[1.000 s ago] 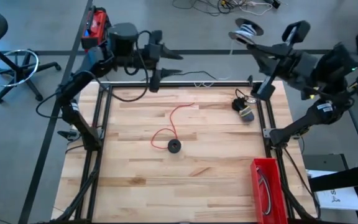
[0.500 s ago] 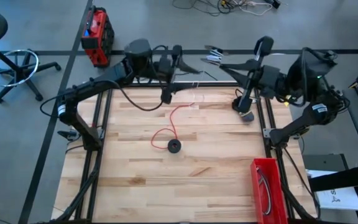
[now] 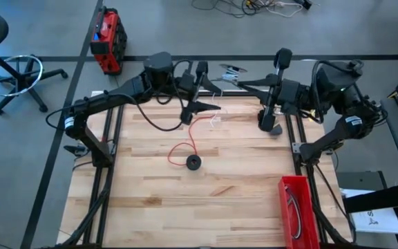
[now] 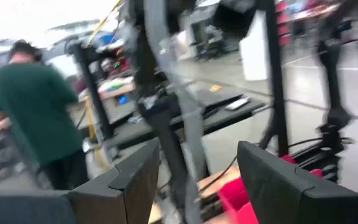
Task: Coil cords
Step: Uncoil the white wire from the spool
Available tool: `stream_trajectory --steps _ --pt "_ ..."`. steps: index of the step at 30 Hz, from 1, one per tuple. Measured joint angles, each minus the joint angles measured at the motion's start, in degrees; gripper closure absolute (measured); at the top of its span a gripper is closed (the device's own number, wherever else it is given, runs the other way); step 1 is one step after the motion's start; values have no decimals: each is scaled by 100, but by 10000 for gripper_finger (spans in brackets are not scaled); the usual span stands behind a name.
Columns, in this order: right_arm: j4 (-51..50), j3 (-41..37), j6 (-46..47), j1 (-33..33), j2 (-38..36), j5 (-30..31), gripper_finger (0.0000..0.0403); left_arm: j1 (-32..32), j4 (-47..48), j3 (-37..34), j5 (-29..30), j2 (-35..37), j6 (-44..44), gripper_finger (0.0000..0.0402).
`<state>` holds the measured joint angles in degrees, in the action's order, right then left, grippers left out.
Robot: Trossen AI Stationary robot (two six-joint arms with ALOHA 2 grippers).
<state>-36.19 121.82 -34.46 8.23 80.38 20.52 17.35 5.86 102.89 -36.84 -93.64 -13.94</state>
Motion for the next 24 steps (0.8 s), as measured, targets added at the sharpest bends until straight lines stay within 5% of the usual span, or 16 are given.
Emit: stream_trajectory --steps 7,14,24 --pt "-17 -2 -2 0 93 -125 403 -68 -141 -219 566 -5 239 222" --pt "-133 -2 0 0 94 -120 403 -66 151 -223 435 48 261 382" --pt "-1205 0 490 -3 -26 -75 403 -66 1080 -223 485 786 -99 398"
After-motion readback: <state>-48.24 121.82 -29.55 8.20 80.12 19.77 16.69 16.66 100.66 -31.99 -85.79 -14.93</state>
